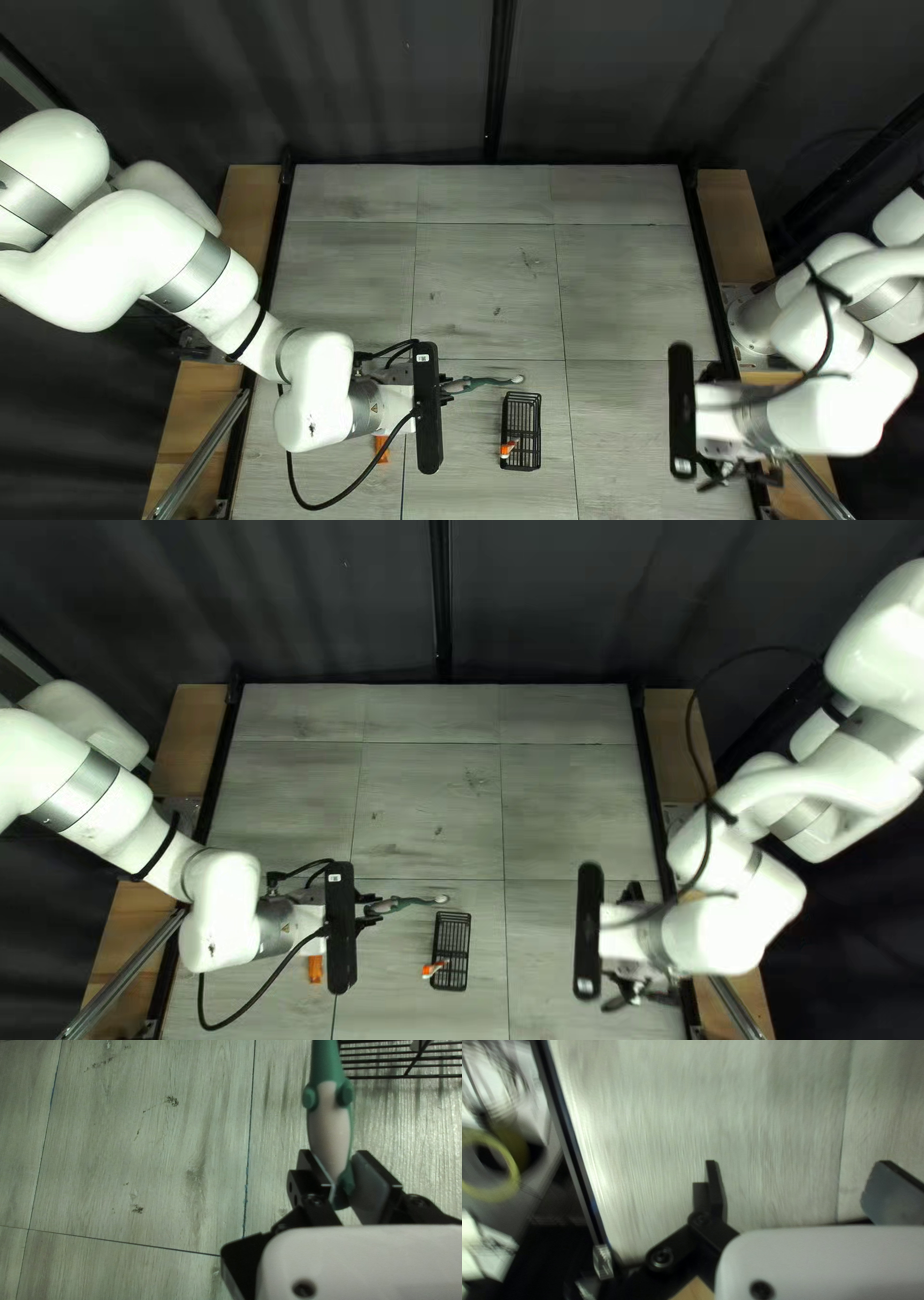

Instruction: Pick up toothbrushes and insert them into a toothbrush holder

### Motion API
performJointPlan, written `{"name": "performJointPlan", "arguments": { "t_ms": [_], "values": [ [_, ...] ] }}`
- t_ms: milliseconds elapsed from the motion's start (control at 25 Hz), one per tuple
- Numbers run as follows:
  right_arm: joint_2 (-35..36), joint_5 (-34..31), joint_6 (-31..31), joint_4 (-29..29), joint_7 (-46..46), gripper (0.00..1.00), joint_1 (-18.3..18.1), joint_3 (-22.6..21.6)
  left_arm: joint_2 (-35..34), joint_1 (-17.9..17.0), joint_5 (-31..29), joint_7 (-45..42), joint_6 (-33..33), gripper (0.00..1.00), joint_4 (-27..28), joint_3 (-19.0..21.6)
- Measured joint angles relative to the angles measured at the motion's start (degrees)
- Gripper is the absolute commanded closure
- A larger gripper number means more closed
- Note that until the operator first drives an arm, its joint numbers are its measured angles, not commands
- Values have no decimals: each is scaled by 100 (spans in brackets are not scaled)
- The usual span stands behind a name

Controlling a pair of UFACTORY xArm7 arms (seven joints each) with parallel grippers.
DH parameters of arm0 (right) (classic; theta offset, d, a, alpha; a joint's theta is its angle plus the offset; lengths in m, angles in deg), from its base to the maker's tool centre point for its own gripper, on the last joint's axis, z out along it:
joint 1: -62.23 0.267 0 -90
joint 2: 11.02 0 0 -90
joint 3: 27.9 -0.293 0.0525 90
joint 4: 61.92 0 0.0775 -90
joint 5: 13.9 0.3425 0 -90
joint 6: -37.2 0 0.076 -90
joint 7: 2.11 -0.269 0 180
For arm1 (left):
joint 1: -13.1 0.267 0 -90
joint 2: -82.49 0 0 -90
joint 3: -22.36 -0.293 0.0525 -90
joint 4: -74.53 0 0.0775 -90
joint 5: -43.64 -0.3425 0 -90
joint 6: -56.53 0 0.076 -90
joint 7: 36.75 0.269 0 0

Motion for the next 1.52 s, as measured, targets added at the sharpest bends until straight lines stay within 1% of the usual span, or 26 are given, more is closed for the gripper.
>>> {"name": "performJointPlan", "arguments": {
  "t_ms": [120, 240, 520, 640, 760, 1000, 1240, 1400, 1520],
  "values": [
    [-155, -300, 342, 123, -481, 0, -331, -60, 0, 0, 0, 0, 0, 100, 0, 0],
    [28, -687, 602, -1, -934, 0, -700, -159, 0, 0, 0, 0, 0, 100, 0, 0],
    [381, -1731, 697, -324, -2190, 0, -1375, -695, 2, -5, 13, -13, 22, 100, 8, 5],
    [652, -2284, 724, -510, -2714, 0, -1617, -954, 26, -50, 55, -201, 220, 100, 70, 40],
    [983, -2748, 644, -829, -2843, 0, -1740, -1142, 61, -88, -95, -536, 308, 100, 102, 62],
    [1424, -3390, 573, -1231, -2543, 0, -1780, -1334, 40, -120, -346, -788, 326, 100, 108, 82],
    [1783, -4047, 660, -1390, -2019, 0, -1800, -1409, 57, -167, -479, -790, 336, 100, 179, 124],
    [1762, -4209, 816, -1336, -1659, 0, -1851, -1309, 127, -155, -801, -886, 227, 100, 176, 105],
    [1719, -4265, 909, -1285, -1580, 0, -1879, -1257, 204, -106, -1080, -999, 85, 100, 158, 56]
  ]
}}
